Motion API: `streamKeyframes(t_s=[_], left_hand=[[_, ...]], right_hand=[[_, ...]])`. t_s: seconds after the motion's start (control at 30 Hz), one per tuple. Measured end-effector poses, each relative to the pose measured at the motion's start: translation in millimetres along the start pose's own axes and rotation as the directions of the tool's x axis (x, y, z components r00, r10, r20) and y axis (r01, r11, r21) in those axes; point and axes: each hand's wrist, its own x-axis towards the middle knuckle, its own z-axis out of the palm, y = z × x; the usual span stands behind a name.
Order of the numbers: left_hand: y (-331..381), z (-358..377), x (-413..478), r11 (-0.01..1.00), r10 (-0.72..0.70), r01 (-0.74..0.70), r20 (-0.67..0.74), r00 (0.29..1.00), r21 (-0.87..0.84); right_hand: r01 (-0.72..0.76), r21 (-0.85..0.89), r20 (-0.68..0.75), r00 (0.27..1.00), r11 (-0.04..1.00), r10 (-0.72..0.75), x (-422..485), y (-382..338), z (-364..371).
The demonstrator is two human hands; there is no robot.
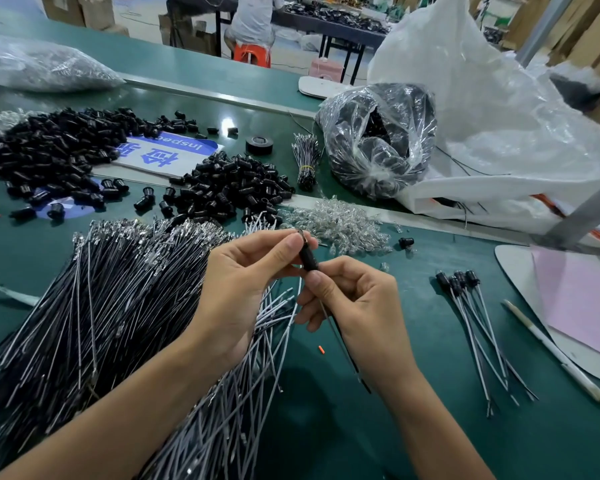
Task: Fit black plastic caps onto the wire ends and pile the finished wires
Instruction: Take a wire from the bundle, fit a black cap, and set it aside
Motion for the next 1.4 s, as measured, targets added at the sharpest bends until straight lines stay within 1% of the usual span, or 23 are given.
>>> streamKeyframes(t_s=[0.1, 0.43, 0.67, 0.97, 1.27, 1.4], left_hand=[[-0.9, 0.2, -0.1, 1.0, -0.008, 0.008, 0.01, 1.0, 0.001], [-2.0, 0.5, -0.8, 0.99, 0.034, -0.03, -0.024, 0.999, 0.135], [-3.1, 0.4, -1.3, 0.985, 0.076, -0.073, -0.014, 0.997, 0.154], [-3.6, 0.2, -1.0, 0.975, 0.13, -0.127, -0.007, 0.991, 0.181], [-5.9, 1.2, -0.9, 0.984, 0.123, -0.12, -0.011, 0.992, 0.134], [-5.8, 1.7, -1.9, 0.975, 0.141, -0.14, 0.008, 0.99, 0.175]], right_hand=[[0.0, -0.006, -0.007, 1.0, 1.0, 0.0, -0.3, 0.0, 0.2], [0.009, -0.061, -0.028, 1.0, 0.998, -0.011, -0.2, 0.9, 1.8], [0.009, -0.071, -0.072, 0.997, 0.997, -0.015, -0.8, 2.9, 1.6], [-0.004, -0.047, -0.071, 0.997, 0.999, 0.0, -0.2, 3.3, 1.5], [-0.011, -0.043, -0.056, 0.998, 0.999, 0.009, 0.1, 1.4, -0.4], [-0.018, -0.045, -0.063, 0.998, 0.999, 0.015, 0.1, 0.9, -0.7]])
